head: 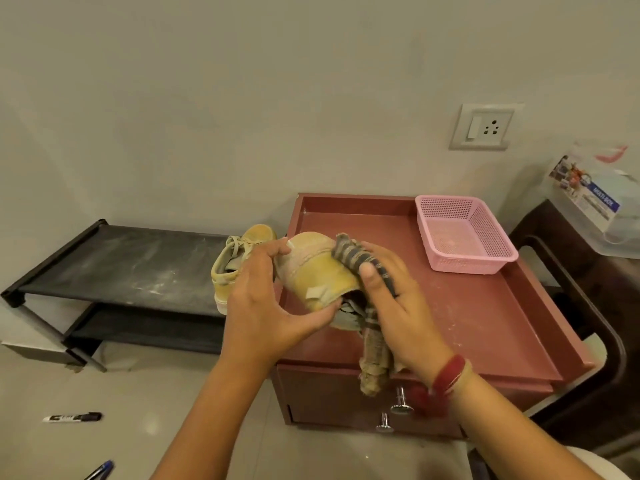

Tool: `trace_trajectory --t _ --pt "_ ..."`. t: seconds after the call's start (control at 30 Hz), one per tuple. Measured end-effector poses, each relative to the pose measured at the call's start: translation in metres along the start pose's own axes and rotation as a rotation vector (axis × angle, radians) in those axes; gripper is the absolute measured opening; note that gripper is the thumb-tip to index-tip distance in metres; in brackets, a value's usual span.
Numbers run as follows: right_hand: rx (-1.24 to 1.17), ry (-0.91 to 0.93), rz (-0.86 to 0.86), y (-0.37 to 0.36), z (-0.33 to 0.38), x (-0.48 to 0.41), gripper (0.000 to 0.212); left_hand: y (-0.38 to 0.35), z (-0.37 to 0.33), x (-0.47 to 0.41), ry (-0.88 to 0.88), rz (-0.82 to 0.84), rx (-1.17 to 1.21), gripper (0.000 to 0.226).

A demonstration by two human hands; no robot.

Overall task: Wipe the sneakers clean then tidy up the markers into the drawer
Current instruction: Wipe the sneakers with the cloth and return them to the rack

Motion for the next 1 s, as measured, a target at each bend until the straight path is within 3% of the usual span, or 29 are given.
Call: trace_trajectory --t 0.07,0.13,0.2,0.27,0.37,0.43,0.5,0.63,0.8,0.93,1.0 --pt "-0.306 -0.252 -0.149 0.01 -0.024 -0.002 0.024 0.003 0.013 0.002 0.036 0.101 -0.034 0.078" --pt "-0.319 -0.317 -0.238 0.016 -0.036 -0.002 0.017 0.006 0.027 0.008 0.097 0.204 -0.025 0.076" --pt "-0.214 -0.272 -0.173 0.004 -0.038 0.0 0.019 0.008 0.04 0.017 0.167 0.261 -0.073 0.08" --pt "-0.06 -0.157 -0.003 -0.025 -0.036 0.008 0.026 0.01 0.05 0.023 0.228 0.282 -0.107 0.086" --pt "0.21 0.053 0.206 -0.061 -0.027 0.025 0.035 0.012 0.053 0.025 0.251 0.28 -0.113 0.09" --pt "0.253 0.13 0.317 -0.067 -0.022 0.03 0.038 0.011 0.051 0.023 0.238 0.281 -0.118 0.091" --pt "0.269 0.1 0.325 -0.061 -0.033 0.023 0.036 0.008 0.051 0.022 0.22 0.291 -0.136 0.094" --pt "0.228 -0.128 0.199 -0.047 -0.054 0.008 0.037 -0.001 0.053 0.023 0.242 0.324 -0.22 0.098" --pt "0.263 0.084 0.43 -0.064 -0.039 0.035 0.039 -0.004 0.052 0.023 0.174 0.401 -0.287 0.09" --pt "0.338 -0.105 0.248 -0.043 -0.057 0.003 0.033 -0.008 0.048 0.024 0.216 0.421 -0.359 0.095" --pt "0.35 -0.054 0.3 -0.054 -0.049 0.011 0.036 -0.011 0.047 0.023 0.22 0.432 -0.353 0.094"
Point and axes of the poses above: each hand's wrist, its own x-axis away from the middle knuckle, its own y-axis out of the back of the hand, z = x × y, the point moved 7 cm from there along -x, towards the middle knuckle, and after that the axes turned 3 degrees about -y, right-handed, at the moved point
